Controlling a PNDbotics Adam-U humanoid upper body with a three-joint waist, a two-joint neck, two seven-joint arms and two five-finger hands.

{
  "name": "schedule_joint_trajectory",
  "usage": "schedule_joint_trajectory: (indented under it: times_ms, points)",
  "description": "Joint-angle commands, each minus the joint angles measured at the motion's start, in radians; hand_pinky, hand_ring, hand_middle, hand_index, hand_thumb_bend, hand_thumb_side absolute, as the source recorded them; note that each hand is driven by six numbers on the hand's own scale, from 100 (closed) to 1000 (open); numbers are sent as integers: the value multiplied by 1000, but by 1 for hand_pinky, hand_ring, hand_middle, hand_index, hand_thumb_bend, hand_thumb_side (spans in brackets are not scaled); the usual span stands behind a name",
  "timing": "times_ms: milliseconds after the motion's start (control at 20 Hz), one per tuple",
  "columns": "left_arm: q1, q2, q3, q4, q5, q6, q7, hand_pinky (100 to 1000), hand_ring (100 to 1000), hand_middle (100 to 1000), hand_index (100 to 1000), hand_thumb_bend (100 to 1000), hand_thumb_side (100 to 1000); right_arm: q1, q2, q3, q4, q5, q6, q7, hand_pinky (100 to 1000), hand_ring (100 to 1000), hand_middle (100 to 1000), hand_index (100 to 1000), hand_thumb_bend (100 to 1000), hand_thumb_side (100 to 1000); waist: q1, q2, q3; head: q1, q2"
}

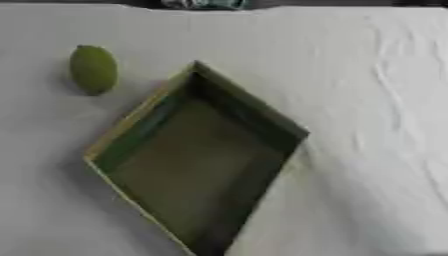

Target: Pick up objects on the table and place them in the box.

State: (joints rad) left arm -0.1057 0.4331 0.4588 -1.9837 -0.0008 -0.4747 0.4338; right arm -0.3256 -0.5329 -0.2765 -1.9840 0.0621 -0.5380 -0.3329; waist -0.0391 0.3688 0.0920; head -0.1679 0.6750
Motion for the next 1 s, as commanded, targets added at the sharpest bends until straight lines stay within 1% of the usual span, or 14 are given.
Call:
schedule_joint_trajectory:
  times_ms: [50, 250, 400, 500, 550, 600, 650, 700, 800, 900, 1000]
  points:
    - [2, 14, 15, -16, -8, -1, -8, 669, 595, 570, 691, 100, 573, -10, -26, -7, -16, -4, -2, 0, 804, 625, 586, 723, 100, 515, 2, -19, -1, 3, -5]
    - [16, 42, 19, -16, -24, -3, -5, 674, 602, 579, 710, 100, 570, -7, -28, -8, -16, -3, -2, 0, 804, 625, 585, 723, 100, 513, 3, -19, -1, -1, -5]
    - [37, 105, 20, -16, -69, 10, 10, 688, 622, 598, 736, 100, 563, -6, -33, -6, -16, -1, -2, 0, 804, 625, 585, 723, 100, 513, 9, -19, -1, -7, -4]
    - [49, 156, 16, -16, -114, 39, 16, 696, 635, 611, 754, 100, 518, -7, -37, -5, -16, -1, -2, 0, 803, 625, 585, 723, 100, 513, 13, -19, -3, -9, -4]
    - [54, 190, 15, -12, -142, 66, 12, 700, 638, 614, 758, 100, 481, -8, -40, -5, -16, 0, -2, 0, 803, 625, 585, 723, 100, 513, 16, -20, -4, -9, -5]
    - [54, 220, 17, -2, -173, 93, 4, 704, 642, 618, 764, 100, 462, -8, -41, -4, -16, 0, -2, 0, 803, 625, 585, 723, 100, 512, 18, -20, -6, -8, -5]
    - [52, 251, 19, 15, -207, 119, -8, 710, 649, 623, 774, 100, 418, -7, -43, -4, -16, 0, -2, 1, 803, 625, 585, 723, 100, 512, 20, -20, -7, -7, -5]
    - [45, 287, 23, 44, -242, 143, -19, 713, 653, 626, 780, 100, 382, -6, -45, -4, -16, 1, -2, 1, 804, 625, 585, 723, 100, 512, 23, -20, -8, -6, -4]
    - [26, 356, 21, 118, -284, 170, -26, 717, 658, 631, 788, 100, 377, -4, -48, -4, -16, 2, -1, 1, 804, 625, 585, 723, 100, 512, 27, -21, -10, -4, -3]
    - [2, 423, 12, 214, -287, 173, -27, 723, 664, 639, 797, 100, 379, -6, -51, -2, -16, 2, -1, 2, 803, 625, 585, 723, 100, 512, 32, -23, -12, -2, -4]
    - [-33, 485, -4, 316, -261, 164, -33, 726, 669, 645, 802, 100, 407, -6, -55, 0, -16, 1, -2, 3, 802, 624, 585, 723, 100, 513, 36, -26, -15, 1, -4]
